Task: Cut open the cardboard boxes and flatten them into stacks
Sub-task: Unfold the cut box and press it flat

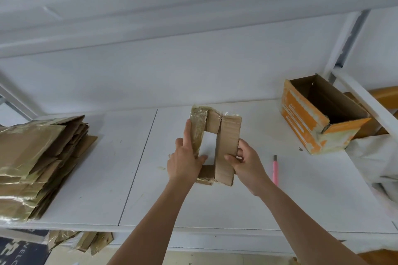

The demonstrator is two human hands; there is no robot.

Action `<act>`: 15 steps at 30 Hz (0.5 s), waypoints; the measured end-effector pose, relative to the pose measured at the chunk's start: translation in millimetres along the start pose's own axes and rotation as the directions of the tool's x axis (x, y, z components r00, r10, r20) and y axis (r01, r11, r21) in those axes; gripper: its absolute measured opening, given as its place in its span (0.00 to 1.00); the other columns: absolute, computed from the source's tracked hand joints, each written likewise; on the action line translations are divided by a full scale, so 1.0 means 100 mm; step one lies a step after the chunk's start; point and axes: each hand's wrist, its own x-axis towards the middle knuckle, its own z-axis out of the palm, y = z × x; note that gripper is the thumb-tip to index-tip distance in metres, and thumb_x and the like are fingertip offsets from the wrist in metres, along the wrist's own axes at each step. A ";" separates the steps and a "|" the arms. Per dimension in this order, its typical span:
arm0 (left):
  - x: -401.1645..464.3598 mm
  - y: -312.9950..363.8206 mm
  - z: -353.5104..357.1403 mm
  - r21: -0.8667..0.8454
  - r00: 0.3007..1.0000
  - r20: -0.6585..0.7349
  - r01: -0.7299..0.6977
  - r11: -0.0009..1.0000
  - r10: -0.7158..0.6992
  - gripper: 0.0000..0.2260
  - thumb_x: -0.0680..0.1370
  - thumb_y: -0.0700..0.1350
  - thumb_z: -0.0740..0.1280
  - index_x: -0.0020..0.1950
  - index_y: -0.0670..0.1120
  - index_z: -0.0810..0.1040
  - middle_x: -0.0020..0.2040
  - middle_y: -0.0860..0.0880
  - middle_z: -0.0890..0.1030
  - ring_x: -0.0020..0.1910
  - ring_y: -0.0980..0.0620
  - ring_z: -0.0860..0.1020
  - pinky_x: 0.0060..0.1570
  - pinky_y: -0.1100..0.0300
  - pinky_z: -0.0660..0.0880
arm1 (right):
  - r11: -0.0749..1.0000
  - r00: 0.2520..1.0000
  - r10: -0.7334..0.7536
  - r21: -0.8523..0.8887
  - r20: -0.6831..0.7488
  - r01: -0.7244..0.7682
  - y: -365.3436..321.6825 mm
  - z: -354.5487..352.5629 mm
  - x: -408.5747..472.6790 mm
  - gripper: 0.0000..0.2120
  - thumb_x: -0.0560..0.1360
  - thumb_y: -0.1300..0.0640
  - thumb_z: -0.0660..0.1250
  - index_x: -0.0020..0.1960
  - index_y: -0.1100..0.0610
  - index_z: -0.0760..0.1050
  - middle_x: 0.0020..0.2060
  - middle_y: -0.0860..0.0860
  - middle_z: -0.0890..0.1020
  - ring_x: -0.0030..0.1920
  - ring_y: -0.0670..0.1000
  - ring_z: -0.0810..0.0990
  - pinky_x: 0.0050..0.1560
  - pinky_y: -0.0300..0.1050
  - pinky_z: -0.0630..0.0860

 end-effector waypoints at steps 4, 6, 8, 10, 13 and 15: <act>0.03 0.03 -0.03 -0.020 1.000 0.012 -0.018 1.000 0.019 0.46 0.74 0.47 0.70 0.75 0.68 0.38 0.52 0.51 0.68 0.41 0.45 0.77 0.43 0.50 0.76 | 1.000 0.999 0.011 0.005 -0.036 -0.010 0.05 -0.03 0.02 0.15 0.77 0.64 0.68 0.62 0.53 0.72 0.51 0.50 0.83 0.54 0.51 0.81 0.56 0.52 0.80; 0.05 0.01 -0.07 -0.131 0.992 0.084 -0.082 0.988 0.094 0.42 0.72 0.49 0.69 0.76 0.68 0.47 0.50 0.53 0.71 0.43 0.49 0.77 0.45 0.52 0.77 | 1.000 0.995 0.020 0.014 -0.093 -0.019 0.08 -0.09 0.04 0.16 0.77 0.64 0.68 0.63 0.54 0.71 0.52 0.51 0.82 0.54 0.52 0.81 0.54 0.50 0.80; 0.10 -0.02 -0.14 -0.319 0.978 0.150 -0.090 0.943 0.144 0.34 0.73 0.47 0.67 0.75 0.66 0.59 0.51 0.55 0.77 0.43 0.50 0.78 0.45 0.54 0.79 | 0.999 0.991 0.034 0.003 -0.132 -0.034 0.12 -0.14 0.05 0.17 0.77 0.64 0.68 0.64 0.55 0.69 0.54 0.52 0.81 0.54 0.52 0.81 0.51 0.44 0.80; 0.13 -0.07 -0.20 -0.487 0.972 0.163 -0.068 0.871 0.167 0.22 0.75 0.41 0.64 0.65 0.62 0.75 0.43 0.55 0.78 0.36 0.52 0.76 0.38 0.58 0.76 | 0.999 0.987 0.029 -0.033 -0.159 -0.035 0.15 -0.17 0.04 0.25 0.76 0.64 0.69 0.70 0.54 0.64 0.56 0.51 0.80 0.54 0.50 0.80 0.46 0.35 0.78; 0.15 -0.12 -0.30 -0.513 0.970 0.148 -0.092 0.853 0.194 0.12 0.79 0.37 0.61 0.37 0.45 0.73 0.30 0.49 0.68 0.29 0.51 0.67 0.32 0.56 0.66 | 0.985 0.951 -0.098 -0.164 -0.293 0.050 0.14 -0.20 0.03 0.48 0.71 0.67 0.74 0.79 0.51 0.47 0.69 0.54 0.69 0.68 0.51 0.72 0.64 0.39 0.72; 0.13 -0.11 -0.37 -0.508 0.962 0.183 -0.084 0.857 0.203 0.11 0.81 0.39 0.62 0.39 0.38 0.73 0.31 0.48 0.69 0.29 0.52 0.69 0.31 0.60 0.68 | 0.897 0.904 -0.290 -0.417 -0.315 0.143 0.12 -0.24 0.08 0.53 0.68 0.66 0.77 0.80 0.51 0.45 0.77 0.56 0.55 0.78 0.55 0.55 0.73 0.47 0.60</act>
